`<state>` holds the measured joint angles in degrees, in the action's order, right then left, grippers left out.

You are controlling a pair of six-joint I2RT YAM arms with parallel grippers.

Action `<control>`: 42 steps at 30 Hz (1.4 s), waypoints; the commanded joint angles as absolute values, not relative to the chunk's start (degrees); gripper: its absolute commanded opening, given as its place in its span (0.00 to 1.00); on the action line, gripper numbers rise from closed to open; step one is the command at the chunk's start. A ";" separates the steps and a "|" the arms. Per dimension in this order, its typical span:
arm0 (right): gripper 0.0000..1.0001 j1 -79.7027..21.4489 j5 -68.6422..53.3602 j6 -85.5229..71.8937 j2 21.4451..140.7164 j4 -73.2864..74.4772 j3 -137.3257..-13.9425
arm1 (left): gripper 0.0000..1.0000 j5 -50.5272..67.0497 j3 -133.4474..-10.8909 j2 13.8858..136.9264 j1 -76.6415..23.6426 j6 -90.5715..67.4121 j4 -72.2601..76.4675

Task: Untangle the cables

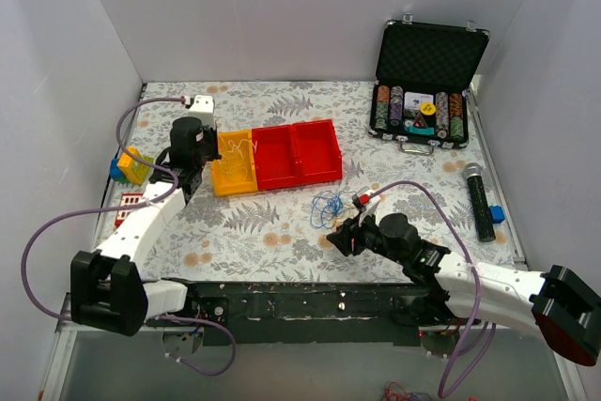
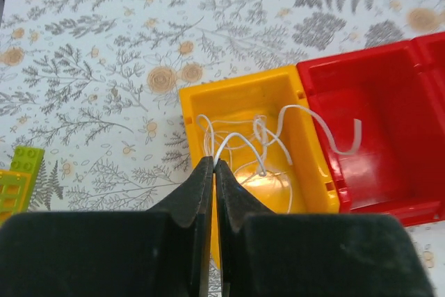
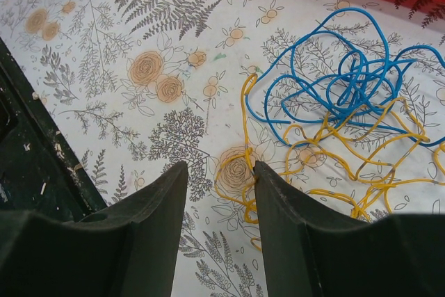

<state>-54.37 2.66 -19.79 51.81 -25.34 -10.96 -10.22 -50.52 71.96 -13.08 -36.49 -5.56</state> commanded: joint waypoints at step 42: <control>0.51 -54.40 2.37 -21.36 53.88 -27.42 -9.93 | 0.00 -8.55 -42.71 63.46 -11.34 -34.19 -2.11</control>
<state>-54.37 2.61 -20.88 53.95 -25.34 -10.35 -13.17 -42.81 63.55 -11.68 -36.56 -3.84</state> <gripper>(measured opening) 0.511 0.013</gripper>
